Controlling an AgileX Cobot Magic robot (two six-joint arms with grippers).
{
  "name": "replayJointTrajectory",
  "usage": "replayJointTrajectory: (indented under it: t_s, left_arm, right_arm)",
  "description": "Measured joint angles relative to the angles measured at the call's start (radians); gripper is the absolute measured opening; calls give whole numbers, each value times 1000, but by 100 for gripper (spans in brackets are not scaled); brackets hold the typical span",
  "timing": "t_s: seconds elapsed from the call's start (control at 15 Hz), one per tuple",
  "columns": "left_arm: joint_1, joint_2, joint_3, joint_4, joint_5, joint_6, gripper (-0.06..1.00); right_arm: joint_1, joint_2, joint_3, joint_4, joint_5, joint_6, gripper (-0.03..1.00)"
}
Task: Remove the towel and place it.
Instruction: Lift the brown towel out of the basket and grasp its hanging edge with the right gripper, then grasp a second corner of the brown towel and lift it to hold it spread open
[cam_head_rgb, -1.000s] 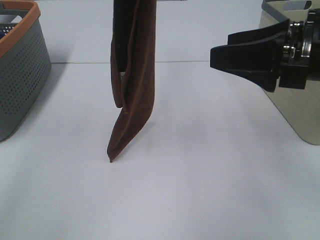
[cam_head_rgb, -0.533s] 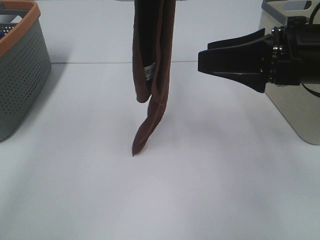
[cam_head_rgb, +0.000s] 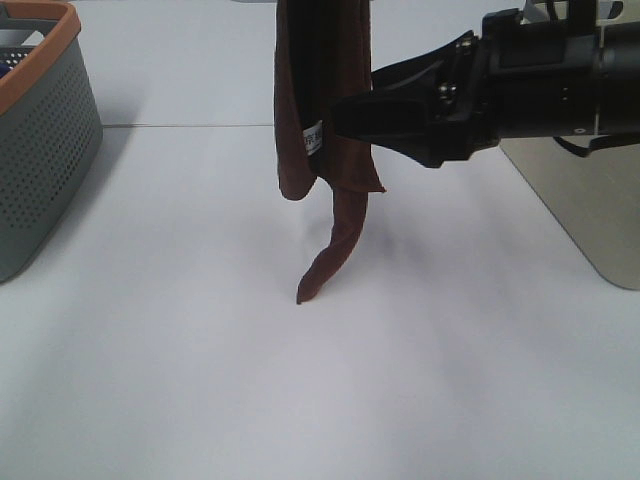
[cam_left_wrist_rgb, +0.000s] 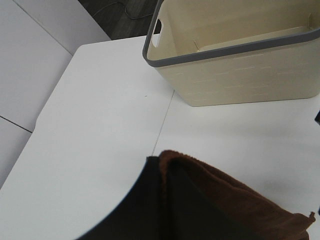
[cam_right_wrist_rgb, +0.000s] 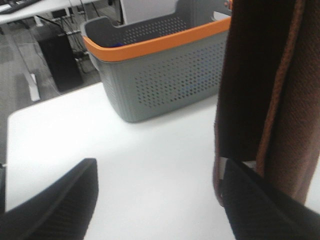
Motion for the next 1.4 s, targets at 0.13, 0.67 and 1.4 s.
replayJointTrajectory:
  t_s: [0.13, 0.67, 1.4]
  left_arm:
    - [0, 0, 0, 12, -1, 0, 0]
    - [0, 0, 0, 37, -1, -1, 0]
    - [0, 13, 0, 38, -1, -1, 0]
  right_arm:
    - [36, 62, -43, 1, -135, 7, 61]
    - [40, 211, -51, 1, -127, 29, 60]
    - [40, 293, -95, 1, -123, 72, 27]
